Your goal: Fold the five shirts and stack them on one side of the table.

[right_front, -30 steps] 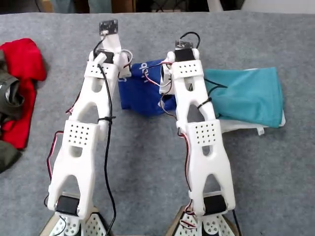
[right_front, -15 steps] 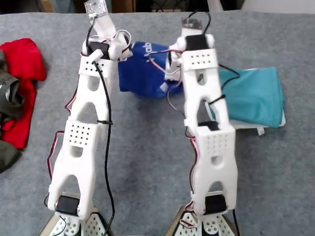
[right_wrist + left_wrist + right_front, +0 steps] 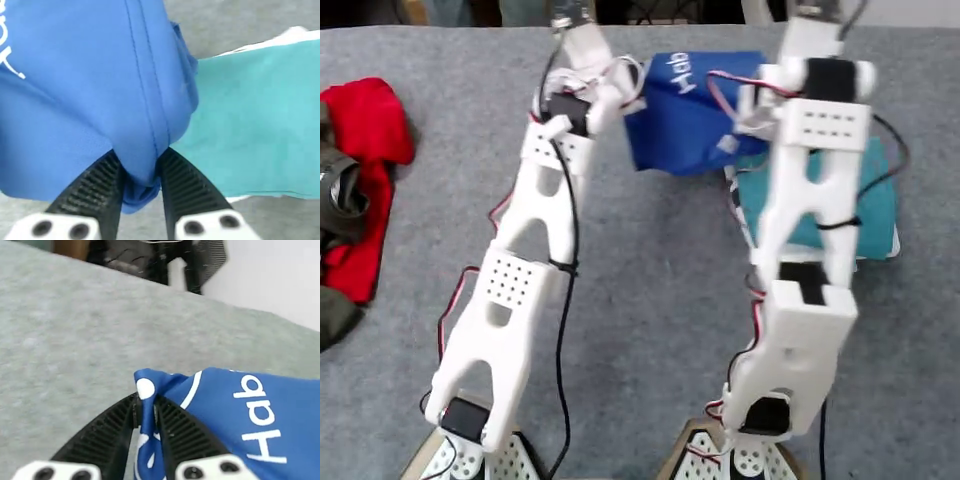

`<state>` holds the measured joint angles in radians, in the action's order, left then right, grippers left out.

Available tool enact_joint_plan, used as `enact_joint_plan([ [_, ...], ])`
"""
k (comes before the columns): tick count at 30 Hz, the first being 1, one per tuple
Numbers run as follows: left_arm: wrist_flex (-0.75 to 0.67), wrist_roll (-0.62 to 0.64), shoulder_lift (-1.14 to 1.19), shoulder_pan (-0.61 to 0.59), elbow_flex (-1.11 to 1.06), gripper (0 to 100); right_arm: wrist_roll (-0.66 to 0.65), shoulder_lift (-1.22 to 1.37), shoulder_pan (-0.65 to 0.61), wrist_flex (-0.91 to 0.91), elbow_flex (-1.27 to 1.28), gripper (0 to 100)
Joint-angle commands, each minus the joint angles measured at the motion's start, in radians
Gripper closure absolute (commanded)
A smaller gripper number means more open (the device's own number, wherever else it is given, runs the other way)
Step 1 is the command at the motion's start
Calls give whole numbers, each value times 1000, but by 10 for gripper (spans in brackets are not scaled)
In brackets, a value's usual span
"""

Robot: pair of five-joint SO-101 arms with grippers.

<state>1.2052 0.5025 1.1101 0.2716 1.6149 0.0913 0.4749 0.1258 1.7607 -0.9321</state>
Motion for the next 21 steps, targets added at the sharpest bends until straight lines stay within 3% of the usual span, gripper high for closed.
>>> enact_joint_plan([
  [1, -72, 9, -23, 44, 53, 971, -68, -85, 123, 3, -10, 981],
  [13, -230, 64, -21, 220, -127, 913, -276, -94, 387, -2, -13, 981],
  [21, -293, 61, -21, 263, -160, 913, -341, -67, 440, -46, 33, 979],
])
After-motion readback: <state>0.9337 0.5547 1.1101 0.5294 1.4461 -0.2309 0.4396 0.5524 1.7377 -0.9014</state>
